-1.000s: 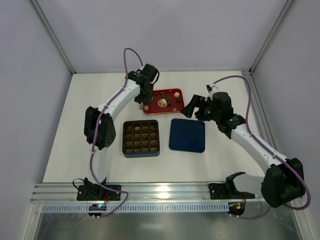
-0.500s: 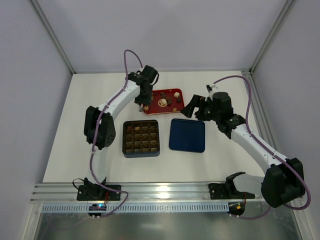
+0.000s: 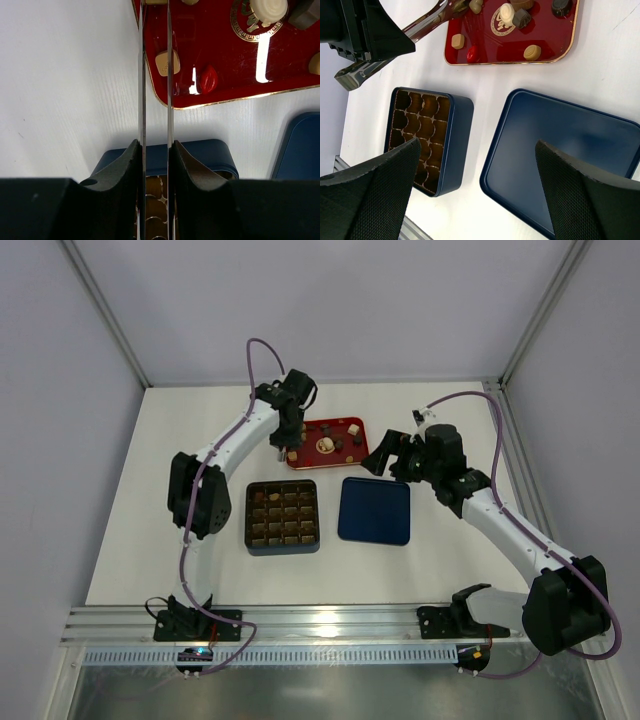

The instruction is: Pack the chocolate

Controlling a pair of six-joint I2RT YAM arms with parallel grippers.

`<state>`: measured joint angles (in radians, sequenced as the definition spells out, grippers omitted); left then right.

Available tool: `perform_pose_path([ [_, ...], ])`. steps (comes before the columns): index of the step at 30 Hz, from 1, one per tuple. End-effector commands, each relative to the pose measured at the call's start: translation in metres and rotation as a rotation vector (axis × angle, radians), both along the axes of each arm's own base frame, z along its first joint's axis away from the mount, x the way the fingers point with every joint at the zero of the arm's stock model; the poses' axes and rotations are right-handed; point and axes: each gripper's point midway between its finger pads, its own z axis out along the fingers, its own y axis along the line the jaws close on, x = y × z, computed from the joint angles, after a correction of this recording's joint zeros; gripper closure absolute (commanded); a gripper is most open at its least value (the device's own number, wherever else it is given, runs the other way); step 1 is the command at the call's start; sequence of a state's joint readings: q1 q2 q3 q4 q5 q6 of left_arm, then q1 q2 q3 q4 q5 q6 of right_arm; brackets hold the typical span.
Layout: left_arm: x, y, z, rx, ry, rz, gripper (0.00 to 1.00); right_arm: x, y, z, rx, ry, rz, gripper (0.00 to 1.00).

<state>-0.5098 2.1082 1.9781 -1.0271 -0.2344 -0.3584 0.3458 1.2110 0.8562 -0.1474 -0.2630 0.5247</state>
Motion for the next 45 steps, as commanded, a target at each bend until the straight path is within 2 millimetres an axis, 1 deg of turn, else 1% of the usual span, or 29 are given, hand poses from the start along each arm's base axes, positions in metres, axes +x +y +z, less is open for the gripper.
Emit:
perform_pose_path([
  [1, 0.005, -0.002, 0.041, -0.054, -0.085, -0.004, 0.75, 0.004, 0.001, 0.009, 0.004, -0.045, -0.003, 0.05],
  [5, 0.001, 0.0, 0.053, -0.066, -0.103, -0.005, 0.75, 0.004, 0.001, 0.009, 0.008, -0.044, -0.003, 0.05],
  [11, -0.007, 0.004, 0.06, -0.068, -0.102, -0.005, 0.76, 0.005, 0.003, 0.01, 0.013, -0.048, -0.002, 0.05],
  [14, -0.01, 0.004, 0.064, -0.08, -0.113, 0.0, 0.76, 0.006, 0.002, 0.007, 0.011, -0.042, -0.003, 0.05],
  [21, -0.028, 0.006, 0.073, -0.1, -0.11, 0.0, 0.77, 0.005, 0.004, 0.007, 0.016, -0.046, 0.005, 0.05],
  [23, -0.035, 0.005, 0.08, -0.113, -0.113, -0.001, 0.77, 0.004, 0.004, 0.007, 0.016, -0.046, 0.01, 0.05],
  [24, -0.039, 0.006, 0.08, -0.11, -0.105, -0.001, 0.77, 0.004, 0.005, 0.009, 0.018, -0.049, 0.013, 0.05],
  [26, -0.049, 0.004, 0.088, -0.127, -0.115, -0.008, 0.77, 0.004, 0.004, 0.01, 0.017, -0.054, 0.016, 0.05],
  [27, -0.055, 0.003, 0.086, -0.132, -0.104, -0.009, 0.77, 0.003, 0.005, 0.01, 0.017, -0.052, 0.018, 0.05],
  [28, -0.062, 0.0, 0.087, -0.138, -0.102, -0.02, 0.77, 0.002, 0.004, 0.009, 0.013, -0.05, 0.018, 0.05],
  [31, -0.081, -0.001, 0.093, -0.156, -0.109, -0.025, 0.77, 0.001, 0.004, 0.013, 0.01, -0.054, 0.025, 0.05],
  [32, -0.092, -0.001, 0.096, -0.154, -0.111, -0.037, 0.77, 0.001, 0.004, 0.015, 0.007, -0.061, 0.029, 0.05],
  [33, -0.099, -0.001, 0.097, -0.158, -0.115, -0.033, 0.77, 0.001, 0.003, 0.014, 0.003, -0.057, 0.027, 0.05],
  [34, -0.11, -0.002, 0.09, -0.147, -0.095, -0.049, 0.77, 0.001, 0.003, 0.015, 0.002, -0.062, 0.029, 0.05],
  [35, -0.117, 0.0, 0.1, -0.169, -0.123, -0.05, 0.77, 0.001, 0.003, 0.014, -0.003, -0.061, 0.025, 0.05],
  [37, -0.129, 0.001, 0.101, -0.188, -0.121, -0.041, 0.76, 0.0, 0.001, 0.013, -0.005, -0.058, 0.016, 0.05],
  [38, -0.137, 0.003, 0.098, -0.19, -0.113, -0.047, 0.76, -0.001, -0.001, 0.012, -0.005, -0.056, 0.007, 0.05],
  [39, -0.144, 0.004, 0.104, -0.209, -0.125, -0.056, 0.76, -0.001, -0.001, 0.012, 0.003, -0.06, 0.0, 0.05],
  [41, -0.154, 0.011, 0.103, -0.205, -0.118, -0.05, 0.76, -0.004, -0.003, 0.009, 0.006, -0.058, -0.012, 0.05],
  [42, -0.16, 0.013, 0.108, -0.218, -0.131, -0.055, 0.76, -0.004, -0.004, 0.01, 0.014, -0.058, -0.02, 0.05],
  [43, -0.164, 0.015, 0.109, -0.22, -0.132, -0.055, 0.76, -0.005, -0.004, 0.009, 0.017, -0.058, -0.024, 0.05],
  [44, -0.17, 0.018, 0.104, -0.215, -0.117, -0.054, 0.76, -0.006, -0.006, 0.008, 0.017, -0.061, -0.033, 0.05],
  [45, -0.175, 0.022, 0.109, -0.227, -0.129, -0.055, 0.76, -0.007, -0.006, 0.007, 0.021, -0.059, -0.035, 0.05],
])
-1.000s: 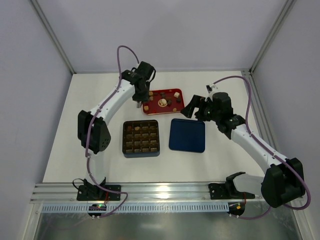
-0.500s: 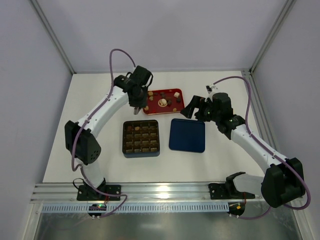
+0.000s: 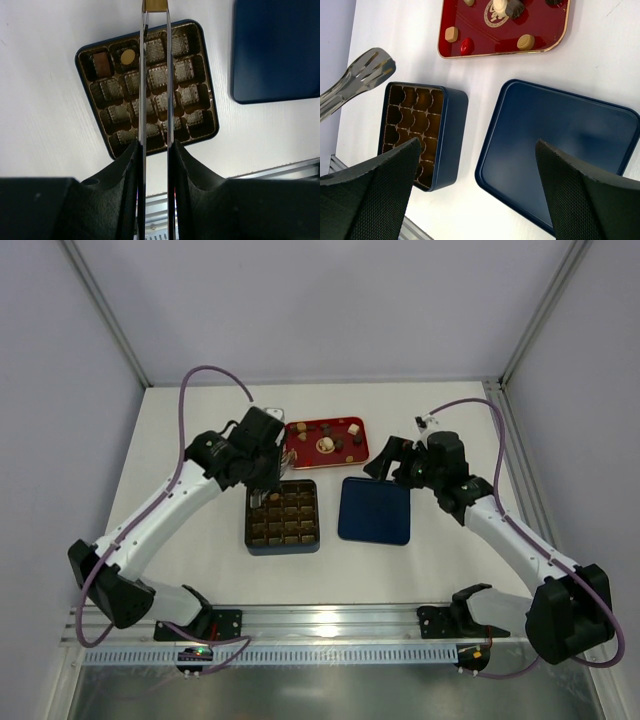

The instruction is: Pack the chocolate

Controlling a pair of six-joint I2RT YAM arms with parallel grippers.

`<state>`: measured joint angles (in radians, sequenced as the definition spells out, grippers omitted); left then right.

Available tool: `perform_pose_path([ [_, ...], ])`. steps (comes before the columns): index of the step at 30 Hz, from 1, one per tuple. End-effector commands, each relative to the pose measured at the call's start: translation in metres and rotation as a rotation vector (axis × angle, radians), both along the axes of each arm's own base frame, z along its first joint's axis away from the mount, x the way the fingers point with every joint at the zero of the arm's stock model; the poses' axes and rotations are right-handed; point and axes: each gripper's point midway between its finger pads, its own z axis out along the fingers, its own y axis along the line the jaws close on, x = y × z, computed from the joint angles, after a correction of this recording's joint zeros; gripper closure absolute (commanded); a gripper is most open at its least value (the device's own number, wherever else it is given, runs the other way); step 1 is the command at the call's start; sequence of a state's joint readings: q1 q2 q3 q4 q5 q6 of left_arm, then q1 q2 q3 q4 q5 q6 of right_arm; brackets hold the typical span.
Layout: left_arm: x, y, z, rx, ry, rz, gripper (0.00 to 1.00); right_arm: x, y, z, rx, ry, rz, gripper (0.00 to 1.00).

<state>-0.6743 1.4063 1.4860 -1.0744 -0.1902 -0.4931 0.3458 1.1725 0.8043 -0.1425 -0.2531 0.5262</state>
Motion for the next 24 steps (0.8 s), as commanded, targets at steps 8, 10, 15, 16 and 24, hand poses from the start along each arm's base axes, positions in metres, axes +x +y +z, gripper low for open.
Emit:
perform_pose_path([
  [8, -0.04, 0.008, -0.021, -0.052, 0.035, -0.005, 0.75, -0.001, -0.003, 0.012, 0.023, -0.062, -0.038, 0.05],
  [10, -0.043, 0.007, -0.028, -0.056, 0.046, -0.005, 0.75, 0.0, -0.003, 0.011, 0.02, -0.059, -0.039, 0.05],
  [15, -0.043, 0.001, -0.038, -0.054, 0.057, -0.008, 0.74, 0.0, -0.002, 0.009, 0.014, -0.054, -0.034, 0.05],
  [16, -0.042, 0.0, -0.041, -0.05, 0.062, -0.009, 0.73, 0.001, -0.002, 0.009, 0.016, -0.055, -0.033, 0.05],
  [24, -0.035, -0.001, -0.043, -0.026, 0.053, 0.003, 0.7, 0.002, 0.001, 0.006, 0.025, -0.048, -0.025, 0.05],
])
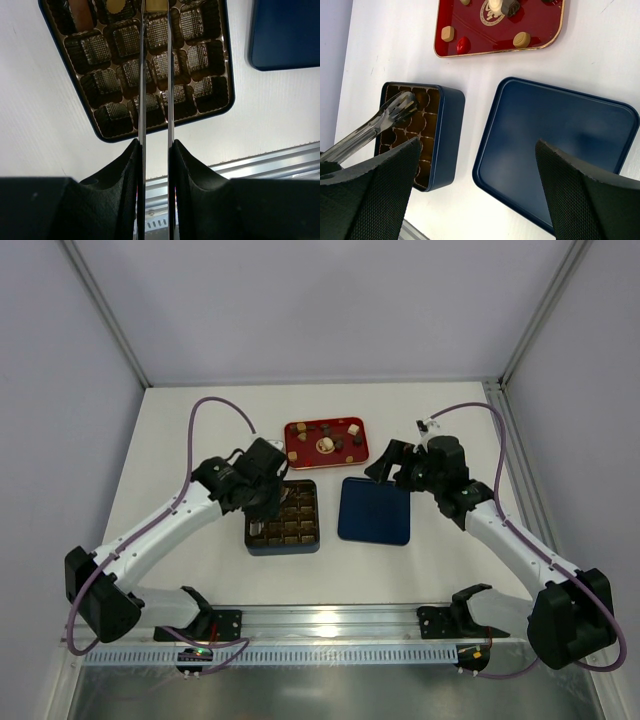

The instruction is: Pack the chocolate

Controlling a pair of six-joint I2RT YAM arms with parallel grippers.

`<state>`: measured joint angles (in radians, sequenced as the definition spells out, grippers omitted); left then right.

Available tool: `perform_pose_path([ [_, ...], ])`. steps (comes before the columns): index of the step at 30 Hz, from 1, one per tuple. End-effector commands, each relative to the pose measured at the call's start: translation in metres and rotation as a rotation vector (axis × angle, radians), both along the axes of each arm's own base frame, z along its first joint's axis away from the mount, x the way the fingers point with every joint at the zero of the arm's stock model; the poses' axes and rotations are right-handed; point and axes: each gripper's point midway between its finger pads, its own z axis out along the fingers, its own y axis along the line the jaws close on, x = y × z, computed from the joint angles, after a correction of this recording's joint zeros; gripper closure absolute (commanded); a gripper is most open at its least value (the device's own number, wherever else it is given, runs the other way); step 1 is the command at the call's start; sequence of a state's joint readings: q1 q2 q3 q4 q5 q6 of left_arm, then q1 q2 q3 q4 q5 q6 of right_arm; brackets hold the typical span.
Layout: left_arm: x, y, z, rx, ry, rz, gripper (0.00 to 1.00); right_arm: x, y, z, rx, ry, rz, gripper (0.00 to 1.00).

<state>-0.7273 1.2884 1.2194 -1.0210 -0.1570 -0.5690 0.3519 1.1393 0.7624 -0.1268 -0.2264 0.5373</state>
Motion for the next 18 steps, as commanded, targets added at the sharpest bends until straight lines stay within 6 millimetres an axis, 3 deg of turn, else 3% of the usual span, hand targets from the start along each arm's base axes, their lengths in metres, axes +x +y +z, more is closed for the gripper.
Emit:
perform_pose_path([
  [1, 0.012, -0.009, 0.008, -0.02, -0.05, 0.008, 0.7, 0.007, 0.005, 0.011, 0.025, -0.043, -0.003, 0.05],
  [14, 0.019, -0.005, 0.008, 0.023, -0.063, 0.014, 0.53, 0.009, 0.008, 0.015, 0.031, -0.05, 0.007, 0.05],
  [18, 0.02, -0.006, 0.025, 0.004, -0.084, 0.009, 0.52, 0.008, 0.007, 0.015, 0.03, -0.051, 0.007, 0.05],
])
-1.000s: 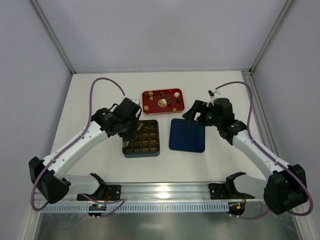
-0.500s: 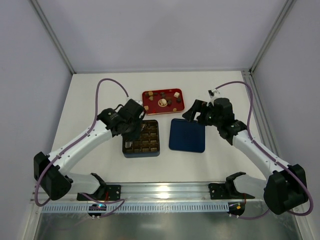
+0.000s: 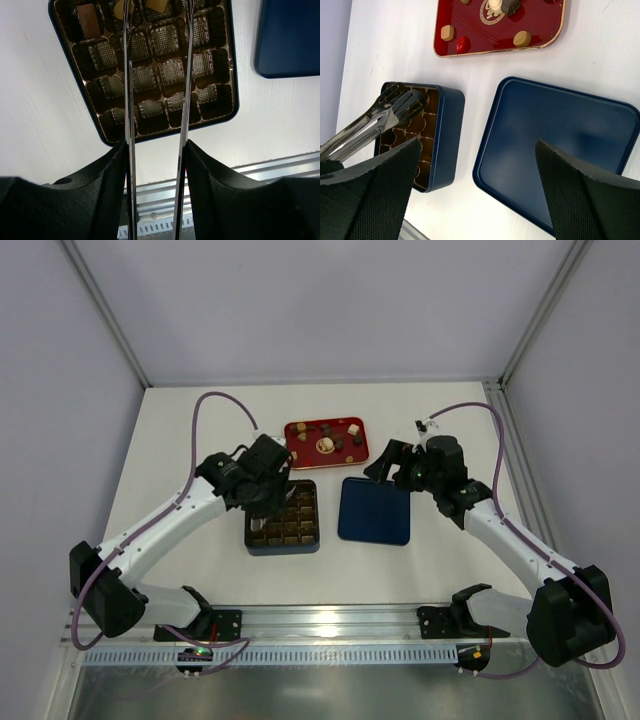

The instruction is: Pack the chocolate

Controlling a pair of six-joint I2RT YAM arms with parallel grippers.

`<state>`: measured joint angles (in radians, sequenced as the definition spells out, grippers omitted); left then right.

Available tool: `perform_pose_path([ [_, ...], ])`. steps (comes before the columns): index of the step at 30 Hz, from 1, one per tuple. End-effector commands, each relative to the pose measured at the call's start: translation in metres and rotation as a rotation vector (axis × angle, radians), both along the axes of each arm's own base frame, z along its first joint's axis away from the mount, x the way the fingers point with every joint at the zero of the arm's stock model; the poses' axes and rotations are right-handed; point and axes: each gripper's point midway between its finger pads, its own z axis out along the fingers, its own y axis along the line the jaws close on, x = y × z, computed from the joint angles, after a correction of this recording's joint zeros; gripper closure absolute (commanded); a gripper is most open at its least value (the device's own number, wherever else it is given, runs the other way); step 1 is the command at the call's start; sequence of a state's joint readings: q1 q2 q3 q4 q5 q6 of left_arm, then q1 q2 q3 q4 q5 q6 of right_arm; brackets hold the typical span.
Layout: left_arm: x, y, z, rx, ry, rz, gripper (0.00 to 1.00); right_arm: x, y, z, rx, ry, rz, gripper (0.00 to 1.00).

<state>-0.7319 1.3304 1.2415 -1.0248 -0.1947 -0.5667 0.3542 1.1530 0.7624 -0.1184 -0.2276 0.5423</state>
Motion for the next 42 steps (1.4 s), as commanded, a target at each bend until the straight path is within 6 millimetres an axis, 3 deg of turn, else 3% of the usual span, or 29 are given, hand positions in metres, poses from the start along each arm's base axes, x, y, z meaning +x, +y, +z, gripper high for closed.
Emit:
perform_pose_path([
  [1, 0.013, -0.008, 0.034, -0.046, -0.087, -0.006, 0.53, 0.007, 0.006, 0.018, 0.028, -0.06, 0.008, 0.05],
  [5, 0.027, -0.021, 0.067, -0.098, -0.146, -0.027, 0.53, 0.009, 0.007, 0.019, 0.017, -0.058, 0.017, 0.05],
  [11, 0.065, -0.05, 0.084, -0.093, -0.192, -0.053, 0.52, 0.01, 0.008, 0.027, 0.011, -0.066, 0.031, 0.05],
  [13, 0.083, -0.066, 0.073, -0.08, -0.186, -0.064, 0.52, 0.01, 0.009, 0.029, 0.014, -0.066, 0.035, 0.05],
  [14, 0.092, -0.075, 0.08, -0.096, -0.209, -0.069, 0.52, 0.009, 0.009, 0.03, 0.014, -0.068, 0.037, 0.05],
  [15, 0.105, -0.086, 0.068, -0.085, -0.202, -0.081, 0.52, 0.008, 0.01, 0.033, 0.017, -0.074, 0.042, 0.05],
  [17, 0.122, -0.103, 0.075, -0.108, -0.244, -0.111, 0.52, 0.008, 0.008, 0.035, 0.011, -0.074, 0.041, 0.05],
  [19, 0.137, -0.116, 0.055, -0.084, -0.216, -0.131, 0.52, 0.005, 0.005, 0.036, -0.008, -0.073, 0.037, 0.05],
  [20, 0.144, -0.124, 0.059, -0.085, -0.23, -0.152, 0.53, 0.006, 0.004, 0.038, -0.014, -0.081, 0.034, 0.05],
  [21, 0.15, -0.128, 0.057, -0.082, -0.232, -0.159, 0.53, 0.004, 0.001, 0.038, -0.022, -0.077, 0.029, 0.05],
  [22, 0.156, -0.133, 0.04, -0.056, -0.209, -0.167, 0.53, 0.003, 0.0, 0.038, -0.029, -0.077, 0.027, 0.05],
  [23, 0.162, -0.137, 0.045, -0.06, -0.223, -0.17, 0.53, 0.003, -0.001, 0.039, -0.036, -0.081, 0.024, 0.05],
  [25, 0.172, -0.143, 0.037, -0.039, -0.222, -0.18, 0.54, 0.001, -0.003, 0.041, -0.041, -0.083, 0.02, 0.05],
  [31, 0.18, -0.142, 0.018, 0.02, -0.203, -0.19, 0.55, -0.002, -0.008, 0.042, -0.051, -0.09, 0.012, 0.05],
  [42, 0.177, -0.137, -0.005, 0.064, -0.165, -0.199, 0.57, -0.005, -0.009, 0.037, -0.052, -0.08, 0.01, 0.05],
])
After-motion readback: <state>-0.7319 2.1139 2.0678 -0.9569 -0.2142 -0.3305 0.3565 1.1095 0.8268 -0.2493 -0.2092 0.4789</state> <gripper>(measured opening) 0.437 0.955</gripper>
